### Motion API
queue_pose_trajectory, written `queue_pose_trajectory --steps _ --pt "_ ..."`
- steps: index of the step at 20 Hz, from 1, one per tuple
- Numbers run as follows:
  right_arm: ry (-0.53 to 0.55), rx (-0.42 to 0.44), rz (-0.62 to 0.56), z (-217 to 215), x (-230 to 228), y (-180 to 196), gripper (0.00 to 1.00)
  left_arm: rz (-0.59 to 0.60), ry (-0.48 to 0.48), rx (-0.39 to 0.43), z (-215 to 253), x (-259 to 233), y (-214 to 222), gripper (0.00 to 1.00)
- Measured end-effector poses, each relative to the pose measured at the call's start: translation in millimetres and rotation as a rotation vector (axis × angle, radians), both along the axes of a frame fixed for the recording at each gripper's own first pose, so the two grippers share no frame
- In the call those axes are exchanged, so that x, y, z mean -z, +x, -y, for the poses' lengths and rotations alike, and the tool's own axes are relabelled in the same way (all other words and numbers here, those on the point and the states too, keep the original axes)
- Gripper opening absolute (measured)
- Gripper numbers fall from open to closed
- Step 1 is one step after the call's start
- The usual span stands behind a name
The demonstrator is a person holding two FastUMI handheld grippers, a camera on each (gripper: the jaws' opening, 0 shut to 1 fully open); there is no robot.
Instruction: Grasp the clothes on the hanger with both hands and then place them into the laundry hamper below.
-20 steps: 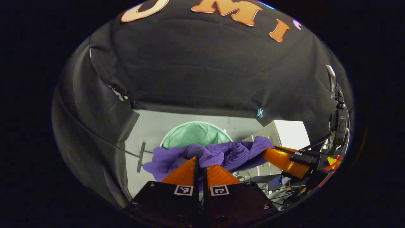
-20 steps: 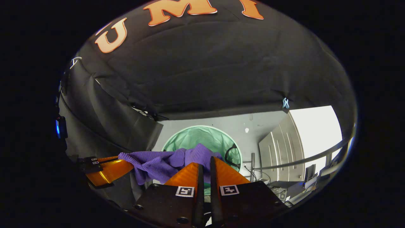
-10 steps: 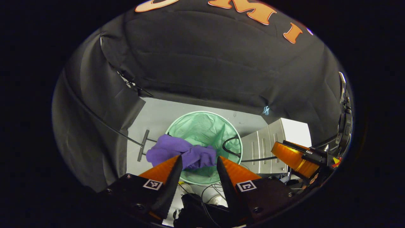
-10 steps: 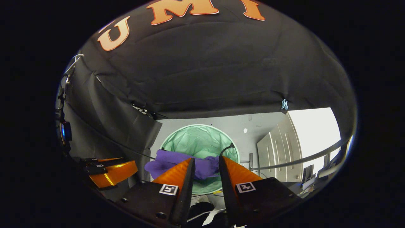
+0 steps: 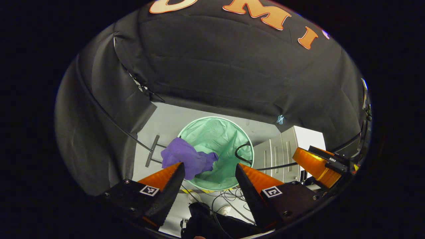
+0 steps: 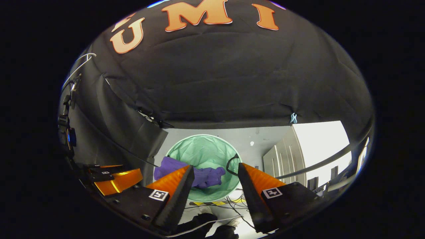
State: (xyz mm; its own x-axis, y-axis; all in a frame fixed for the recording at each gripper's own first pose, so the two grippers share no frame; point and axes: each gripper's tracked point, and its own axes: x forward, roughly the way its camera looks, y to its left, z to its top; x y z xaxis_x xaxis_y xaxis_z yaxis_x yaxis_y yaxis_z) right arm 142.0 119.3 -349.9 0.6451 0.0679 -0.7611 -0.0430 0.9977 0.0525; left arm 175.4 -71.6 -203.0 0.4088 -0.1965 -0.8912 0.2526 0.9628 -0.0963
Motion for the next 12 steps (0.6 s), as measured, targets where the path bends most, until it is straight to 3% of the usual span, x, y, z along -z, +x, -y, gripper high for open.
queue_pose_trajectory --steps 2,6,12 --pt "0.011 0.019 0.041 6.5 -24.3 -1.0 1.0 0.019 0.003 0.0 2.5 -9.9 -3.1 0.98" --pt "-0.008 0.005 0.143 25.6 -74.3 -8.6 0.98 0.105 -0.022 0.014 13.0 -31.2 -1.4 0.98" --pt "-0.026 -0.021 0.278 51.5 -151.8 -31.6 0.98 0.255 -0.078 0.031 48.7 -115.0 -23.2 0.98"
